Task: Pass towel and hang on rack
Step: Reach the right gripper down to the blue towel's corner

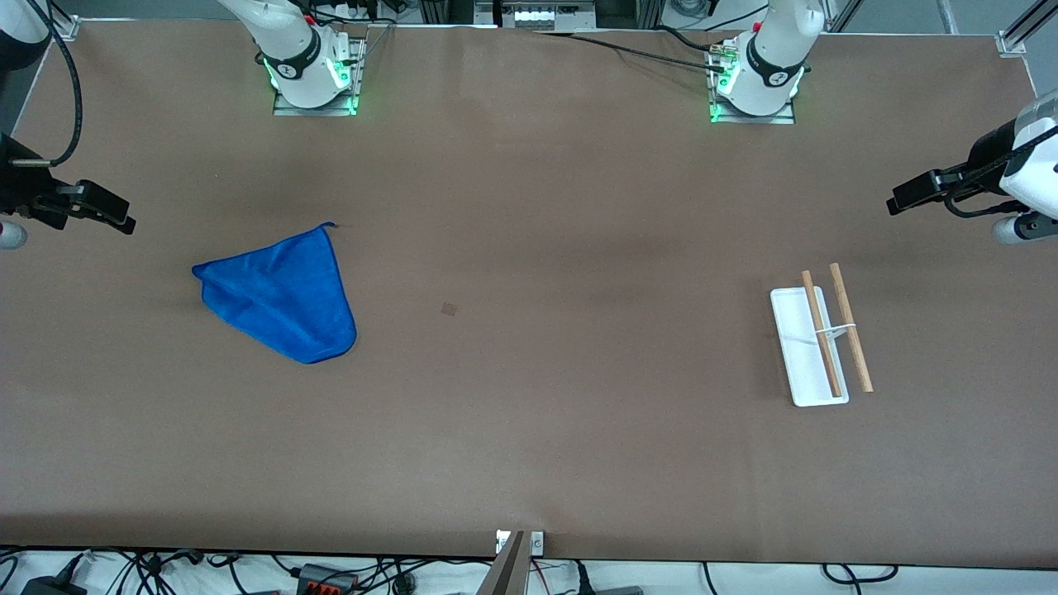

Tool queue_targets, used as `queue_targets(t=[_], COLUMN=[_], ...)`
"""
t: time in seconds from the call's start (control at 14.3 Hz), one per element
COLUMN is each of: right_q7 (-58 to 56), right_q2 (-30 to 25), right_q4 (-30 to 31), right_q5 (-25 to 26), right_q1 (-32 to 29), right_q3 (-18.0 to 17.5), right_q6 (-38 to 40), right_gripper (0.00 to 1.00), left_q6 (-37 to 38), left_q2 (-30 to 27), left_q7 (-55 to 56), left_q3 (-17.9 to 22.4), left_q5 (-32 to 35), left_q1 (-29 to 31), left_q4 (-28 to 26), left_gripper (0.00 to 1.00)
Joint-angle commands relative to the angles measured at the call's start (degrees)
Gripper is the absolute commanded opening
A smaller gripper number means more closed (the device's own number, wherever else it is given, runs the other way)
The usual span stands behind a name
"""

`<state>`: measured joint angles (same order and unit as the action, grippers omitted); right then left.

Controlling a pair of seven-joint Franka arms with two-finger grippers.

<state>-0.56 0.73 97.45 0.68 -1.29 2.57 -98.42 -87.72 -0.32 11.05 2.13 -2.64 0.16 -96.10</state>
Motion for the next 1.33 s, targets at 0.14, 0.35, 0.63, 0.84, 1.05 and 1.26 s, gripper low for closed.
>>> queue_targets(t=[0.14, 0.35, 0.63, 0.84, 1.05, 1.26], right_q7=[-0.6, -0.6, 0.1, 2.6, 8.4, 14.0], right_q2=[-1.3, -0.8, 4.9, 10.2, 12.6, 15.0], right_q4=[1.2, 1.3, 1.4, 1.8, 6.0, 11.0], right_q5=[0.7, 0.7, 0.6, 0.4, 0.2, -0.2], right_q1=[-0.2, -0.3, 0.1, 3.1, 6.0, 7.7], right_q3=[-0.6, -0.6, -0.7, -0.7, -0.7, -0.7], right_q6=[0.2, 0.3, 0.2, 0.7, 1.7, 1.4], right_gripper=[1.00, 1.00, 1.00, 1.00, 1.00, 1.00], left_q6=[0.6, 0.6, 0.7, 0.9, 0.9, 0.9], left_q2=[0.8, 1.1, 1.2, 1.2, 1.2, 1.2], left_q7=[0.6, 0.6, 0.1, 0.1, 0.1, 0.0], left_q3=[-0.1, -0.1, 0.0, 0.0, 0.0, 0.0], left_q5=[-0.6, -0.6, -0.6, -0.5, -0.6, -0.5], left_q1=[0.3, 0.5, 0.5, 0.5, 0.5, 0.5], left_q4=[2.3, 2.4, 2.5, 2.5, 2.5, 2.5], left_gripper=[1.00, 1.00, 1.00, 1.00, 1.00, 1.00])
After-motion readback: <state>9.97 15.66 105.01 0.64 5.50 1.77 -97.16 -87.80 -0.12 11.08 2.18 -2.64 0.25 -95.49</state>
